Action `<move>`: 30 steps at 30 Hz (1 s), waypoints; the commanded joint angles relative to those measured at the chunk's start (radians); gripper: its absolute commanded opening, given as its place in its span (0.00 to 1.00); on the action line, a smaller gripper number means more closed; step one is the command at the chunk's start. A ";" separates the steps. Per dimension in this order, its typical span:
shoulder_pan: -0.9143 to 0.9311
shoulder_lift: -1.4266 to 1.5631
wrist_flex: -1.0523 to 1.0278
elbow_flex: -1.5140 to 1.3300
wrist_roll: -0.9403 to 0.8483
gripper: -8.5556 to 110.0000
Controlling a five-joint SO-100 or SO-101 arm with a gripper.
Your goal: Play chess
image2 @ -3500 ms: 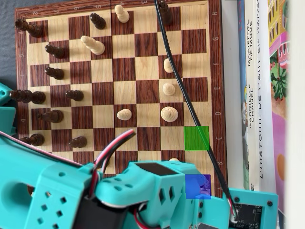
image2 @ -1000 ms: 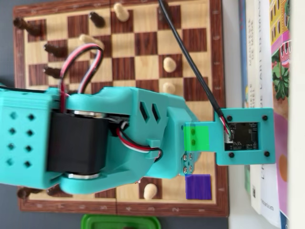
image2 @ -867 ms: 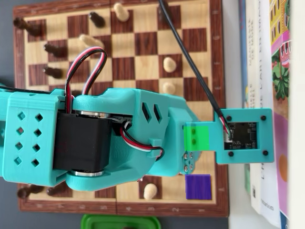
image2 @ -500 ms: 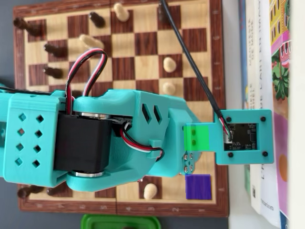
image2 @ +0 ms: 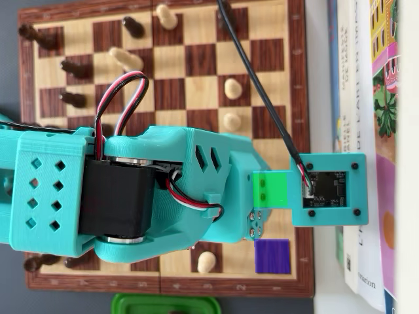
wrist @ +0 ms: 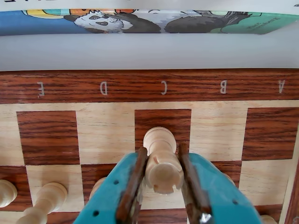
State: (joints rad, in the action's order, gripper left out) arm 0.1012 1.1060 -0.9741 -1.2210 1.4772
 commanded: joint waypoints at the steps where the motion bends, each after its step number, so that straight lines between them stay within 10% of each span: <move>1: 0.009 0.052 0.012 0.017 0.005 0.13; 30: -0.002 0.063 0.012 0.021 0.005 0.20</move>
State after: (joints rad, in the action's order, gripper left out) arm 0.1012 1.1060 -0.9741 -1.2210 1.4772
